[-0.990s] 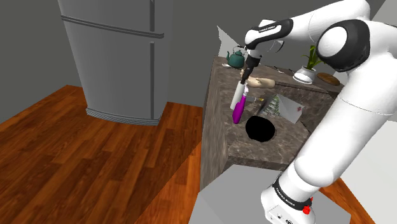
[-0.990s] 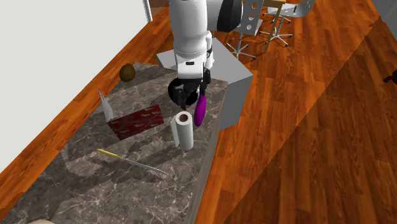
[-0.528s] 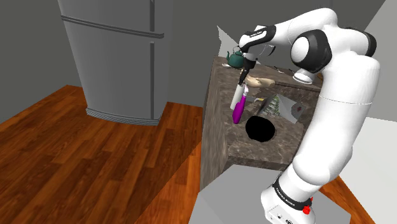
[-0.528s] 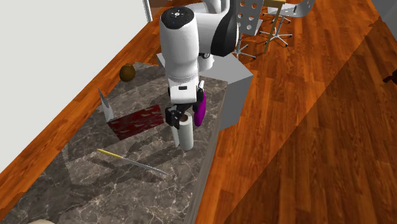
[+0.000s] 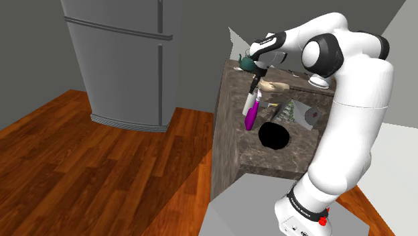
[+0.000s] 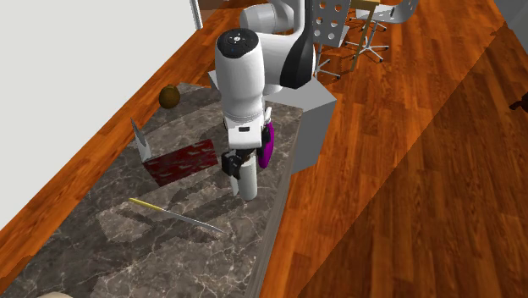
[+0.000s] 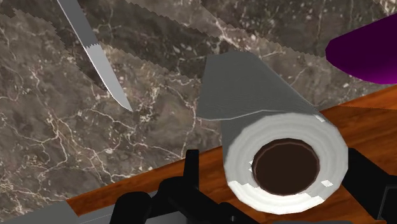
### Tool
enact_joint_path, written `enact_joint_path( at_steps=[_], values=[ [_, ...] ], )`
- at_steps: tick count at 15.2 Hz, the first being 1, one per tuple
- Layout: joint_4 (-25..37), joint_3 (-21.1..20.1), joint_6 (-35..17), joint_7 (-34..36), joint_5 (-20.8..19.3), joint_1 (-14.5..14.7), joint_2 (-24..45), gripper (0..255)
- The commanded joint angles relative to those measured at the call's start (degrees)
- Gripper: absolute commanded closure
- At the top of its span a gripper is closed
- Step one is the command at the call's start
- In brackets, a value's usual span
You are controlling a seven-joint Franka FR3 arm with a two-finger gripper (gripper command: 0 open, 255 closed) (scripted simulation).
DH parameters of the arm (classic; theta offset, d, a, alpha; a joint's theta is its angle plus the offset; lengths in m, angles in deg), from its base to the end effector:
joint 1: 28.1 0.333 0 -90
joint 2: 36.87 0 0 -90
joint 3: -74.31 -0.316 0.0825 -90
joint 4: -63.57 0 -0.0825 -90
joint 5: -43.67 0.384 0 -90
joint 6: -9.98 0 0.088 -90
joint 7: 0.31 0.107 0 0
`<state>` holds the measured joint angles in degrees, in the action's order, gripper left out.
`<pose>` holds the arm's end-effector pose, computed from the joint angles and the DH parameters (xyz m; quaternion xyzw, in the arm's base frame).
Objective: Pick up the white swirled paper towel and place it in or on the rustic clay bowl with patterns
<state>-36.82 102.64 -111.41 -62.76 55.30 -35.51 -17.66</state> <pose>0.5447 -0.3478 0.4050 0.9797 0.1964 0.0328 0.0218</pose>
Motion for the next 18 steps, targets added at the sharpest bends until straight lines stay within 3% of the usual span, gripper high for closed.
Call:
enact_joint_path(
  at_steps=[1, 5, 6, 18],
  values=[
    [0.02, -0.01, -0.05, -0.03, 0.04, -0.02, 0.06, 0],
    [0.02, -0.01, -0.04, -0.02, 0.03, -0.02, 0.06, 0],
    [0.02, -0.01, -0.04, -0.02, 0.03, -0.02, 0.06, 255],
    [1.33, 0.22, 1.94, 0.36, -0.52, 0.09, -0.73, 255]
  ],
)
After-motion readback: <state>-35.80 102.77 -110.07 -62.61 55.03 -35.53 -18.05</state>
